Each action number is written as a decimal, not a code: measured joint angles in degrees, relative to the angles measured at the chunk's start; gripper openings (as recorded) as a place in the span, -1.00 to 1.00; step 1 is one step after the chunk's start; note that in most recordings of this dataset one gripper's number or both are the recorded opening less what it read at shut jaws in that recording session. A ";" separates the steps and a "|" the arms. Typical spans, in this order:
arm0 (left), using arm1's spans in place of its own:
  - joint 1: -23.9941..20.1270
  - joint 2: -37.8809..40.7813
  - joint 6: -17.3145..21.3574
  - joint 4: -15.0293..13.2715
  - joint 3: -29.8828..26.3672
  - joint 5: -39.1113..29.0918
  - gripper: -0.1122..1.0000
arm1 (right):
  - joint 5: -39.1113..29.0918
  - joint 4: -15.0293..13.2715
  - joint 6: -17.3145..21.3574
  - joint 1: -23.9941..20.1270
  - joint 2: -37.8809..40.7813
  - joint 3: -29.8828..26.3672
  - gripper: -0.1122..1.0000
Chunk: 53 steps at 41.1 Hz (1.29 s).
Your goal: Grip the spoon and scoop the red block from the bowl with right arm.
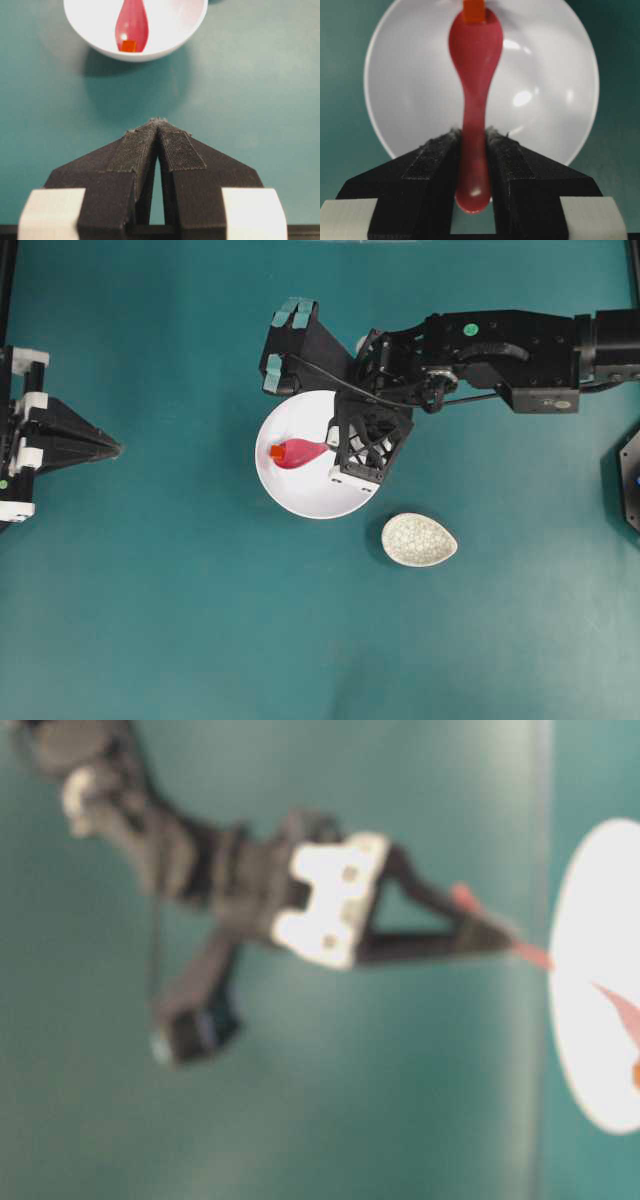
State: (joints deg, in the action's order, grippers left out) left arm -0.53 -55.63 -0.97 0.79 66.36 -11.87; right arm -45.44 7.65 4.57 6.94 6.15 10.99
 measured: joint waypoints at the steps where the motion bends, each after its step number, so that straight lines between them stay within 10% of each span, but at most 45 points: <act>1: 0.00 0.00 0.00 0.00 0.00 -0.09 -0.80 | 0.18 0.09 0.18 -0.09 -0.18 0.18 -0.35; 29: 0.00 0.00 0.00 0.09 0.00 -0.09 -0.80 | 10.28 0.09 4.39 -1.32 -5.54 8.96 -0.35; 53: 0.00 -0.09 0.00 0.00 0.09 0.00 -0.80 | 5.10 0.09 4.66 -1.23 -6.94 9.58 -0.35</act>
State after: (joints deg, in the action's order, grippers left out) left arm -0.53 -55.72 -0.97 0.79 66.45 -11.87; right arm -40.34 7.73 9.23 5.71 -0.79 20.57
